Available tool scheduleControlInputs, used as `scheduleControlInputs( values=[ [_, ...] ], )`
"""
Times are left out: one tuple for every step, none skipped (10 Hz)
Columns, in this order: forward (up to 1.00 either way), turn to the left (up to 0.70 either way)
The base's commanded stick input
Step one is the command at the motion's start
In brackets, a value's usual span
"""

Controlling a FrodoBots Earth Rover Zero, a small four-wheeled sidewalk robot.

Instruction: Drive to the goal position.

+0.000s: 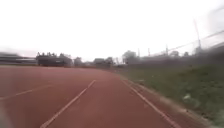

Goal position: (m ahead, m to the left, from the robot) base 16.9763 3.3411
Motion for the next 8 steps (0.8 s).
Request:
scheduleControlInputs(
  values=[
    [0.70, 0.04],
    [0.70, 0.10],
    [0.70, 0.09],
    [0.70, 0.00],
    [0.70, 0.00],
    [0.70, 0.00],
    [0.70, 0.00],
    [0.70, 0.03]
  ],
)
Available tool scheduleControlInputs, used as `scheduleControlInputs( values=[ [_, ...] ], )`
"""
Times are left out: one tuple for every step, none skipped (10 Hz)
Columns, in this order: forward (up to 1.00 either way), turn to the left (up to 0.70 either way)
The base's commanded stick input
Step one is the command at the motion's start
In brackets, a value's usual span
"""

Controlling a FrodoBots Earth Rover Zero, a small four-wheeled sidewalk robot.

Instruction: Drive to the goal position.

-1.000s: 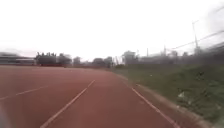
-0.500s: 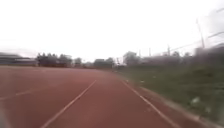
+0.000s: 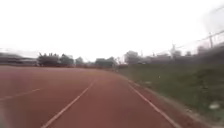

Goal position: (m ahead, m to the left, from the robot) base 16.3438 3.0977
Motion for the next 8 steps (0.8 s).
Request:
scheduleControlInputs(
  values=[
    [0.70, 0.07],
    [0.70, 0.04],
    [0.70, 0.01],
    [0.70, 0.00],
    [0.70, 0.05],
    [0.70, 0.03],
    [0.70, 0.04],
    [0.70, 0.00]
  ],
)
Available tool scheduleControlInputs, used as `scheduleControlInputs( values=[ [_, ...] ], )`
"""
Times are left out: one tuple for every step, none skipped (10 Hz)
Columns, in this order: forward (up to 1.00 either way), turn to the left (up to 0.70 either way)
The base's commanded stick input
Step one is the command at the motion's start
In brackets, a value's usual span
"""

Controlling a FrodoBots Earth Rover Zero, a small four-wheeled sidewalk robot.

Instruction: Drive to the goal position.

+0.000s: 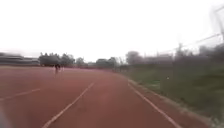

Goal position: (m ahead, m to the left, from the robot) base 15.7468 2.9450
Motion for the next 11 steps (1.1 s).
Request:
scheduleControlInputs(
  values=[
    [0.70, 0.00],
    [0.70, -0.33],
    [0.70, -0.28],
    [0.70, -0.24],
    [0.70, -0.10],
    [0.70, 0.00],
    [0.70, 0.00],
    [0.70, 0.00],
    [0.70, 0.00],
    [0.70, 0.00],
    [0.70, 0.01]
  ],
)
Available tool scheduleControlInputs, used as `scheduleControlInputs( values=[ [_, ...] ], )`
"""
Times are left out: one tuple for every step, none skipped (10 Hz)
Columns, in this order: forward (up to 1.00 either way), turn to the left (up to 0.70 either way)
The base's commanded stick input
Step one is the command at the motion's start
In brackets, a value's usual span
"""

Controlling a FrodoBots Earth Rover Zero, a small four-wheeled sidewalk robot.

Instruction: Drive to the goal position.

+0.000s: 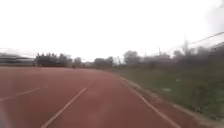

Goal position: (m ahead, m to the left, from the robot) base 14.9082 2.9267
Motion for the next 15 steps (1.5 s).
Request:
scheduleControlInputs(
  values=[
    [0.70, 0.04],
    [0.70, 0.03],
    [0.70, 0.01],
    [0.70, 0.00],
    [0.70, 0.00],
    [0.70, 0.05],
    [0.70, 0.03],
    [0.70, -0.19],
    [0.70, -0.14],
    [0.70, 0.04],
    [0.70, 0.09],
    [0.70, 0.07],
    [0.70, 0.01],
    [0.70, 0.02],
    [0.70, 0.11]
  ],
)
